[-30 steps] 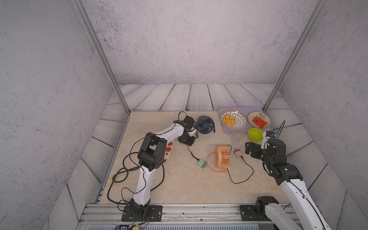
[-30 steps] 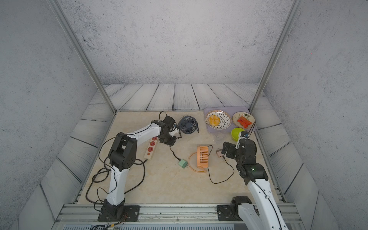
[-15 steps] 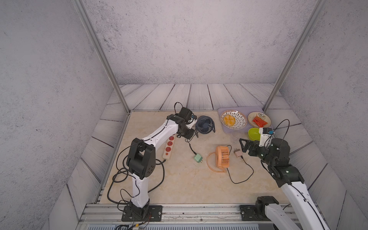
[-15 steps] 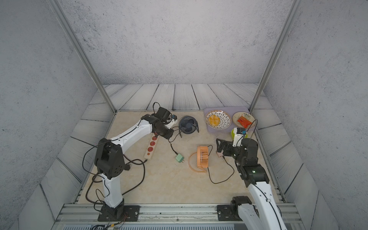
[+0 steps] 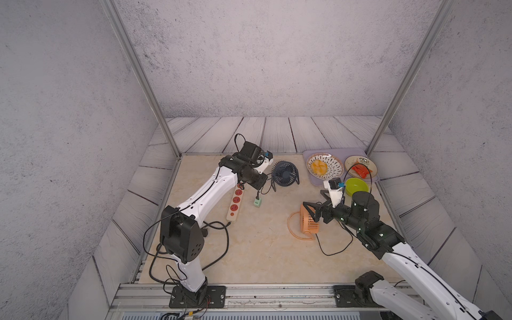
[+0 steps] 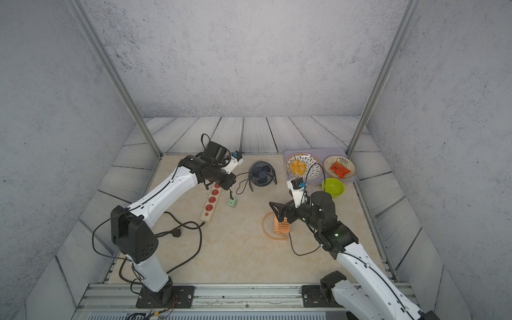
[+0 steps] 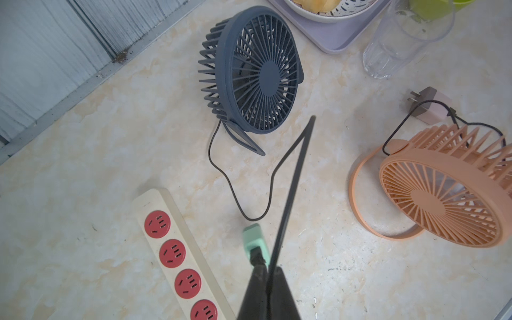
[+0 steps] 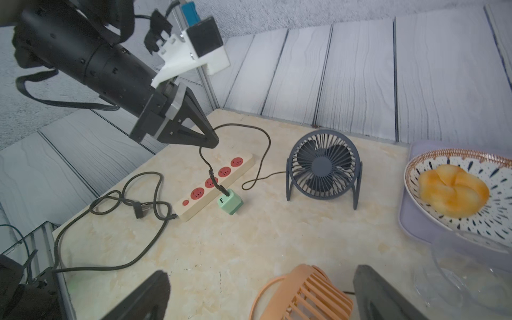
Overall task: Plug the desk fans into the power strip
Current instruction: Pick up the plug from the center of the board.
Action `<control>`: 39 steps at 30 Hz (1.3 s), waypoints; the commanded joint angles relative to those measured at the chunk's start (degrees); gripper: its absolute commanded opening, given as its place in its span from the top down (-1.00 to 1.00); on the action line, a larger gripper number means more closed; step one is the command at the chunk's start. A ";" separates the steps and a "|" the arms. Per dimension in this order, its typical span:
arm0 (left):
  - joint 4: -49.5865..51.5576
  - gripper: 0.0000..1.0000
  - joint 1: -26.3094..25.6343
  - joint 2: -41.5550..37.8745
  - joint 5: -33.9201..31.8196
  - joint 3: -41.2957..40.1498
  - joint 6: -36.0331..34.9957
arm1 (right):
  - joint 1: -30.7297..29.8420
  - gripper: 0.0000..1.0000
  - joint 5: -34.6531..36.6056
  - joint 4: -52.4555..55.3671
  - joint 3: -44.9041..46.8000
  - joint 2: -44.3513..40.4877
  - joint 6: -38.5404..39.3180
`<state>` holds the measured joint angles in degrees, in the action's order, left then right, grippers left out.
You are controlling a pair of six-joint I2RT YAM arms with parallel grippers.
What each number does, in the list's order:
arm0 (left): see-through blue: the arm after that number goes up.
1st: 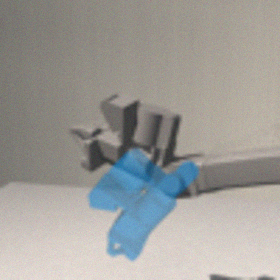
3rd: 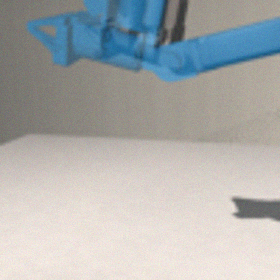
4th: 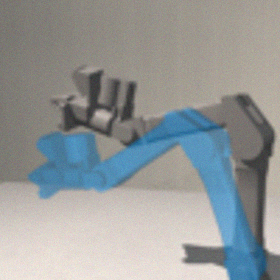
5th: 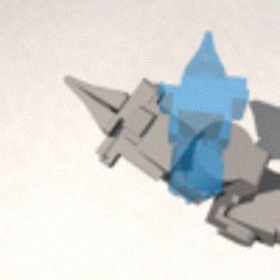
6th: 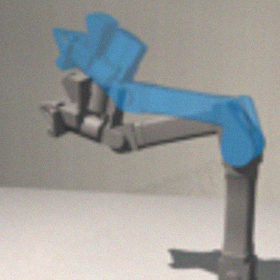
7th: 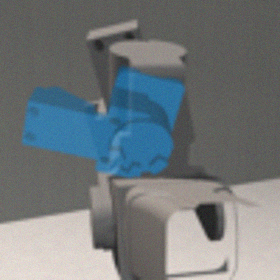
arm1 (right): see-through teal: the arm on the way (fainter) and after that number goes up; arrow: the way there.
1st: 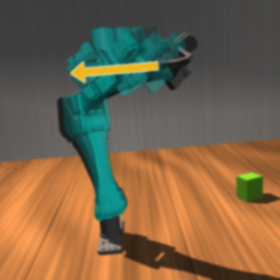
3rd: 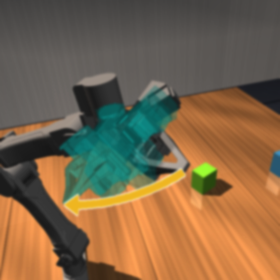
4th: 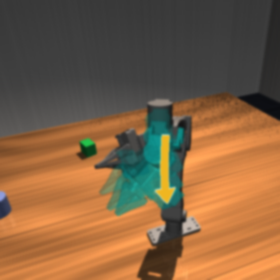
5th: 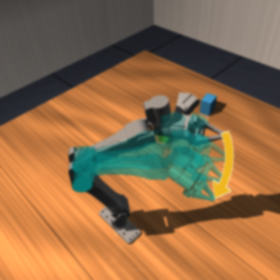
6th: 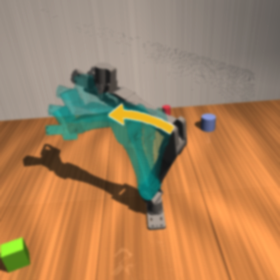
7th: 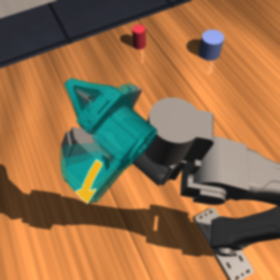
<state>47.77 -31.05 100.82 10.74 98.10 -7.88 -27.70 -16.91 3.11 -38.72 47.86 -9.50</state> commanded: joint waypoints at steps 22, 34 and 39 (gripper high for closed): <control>10.06 1.00 -0.40 -6.61 6.62 13.43 2.55 | -17.11 -0.98 11.30 -43.59 7.10 26.81 24.16; 9.76 1.00 -0.59 -9.87 7.46 11.67 2.84 | -17.65 -0.88 6.95 -52.16 2.12 39.02 22.23; 9.68 1.00 -0.72 -10.16 8.33 11.58 3.14 | -17.95 -0.72 4.53 -52.37 -1.08 43.18 20.53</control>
<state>57.30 -31.31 91.98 17.74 110.19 -5.10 -45.10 -9.74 -47.24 -37.98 89.19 12.49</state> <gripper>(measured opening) 0.059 0.865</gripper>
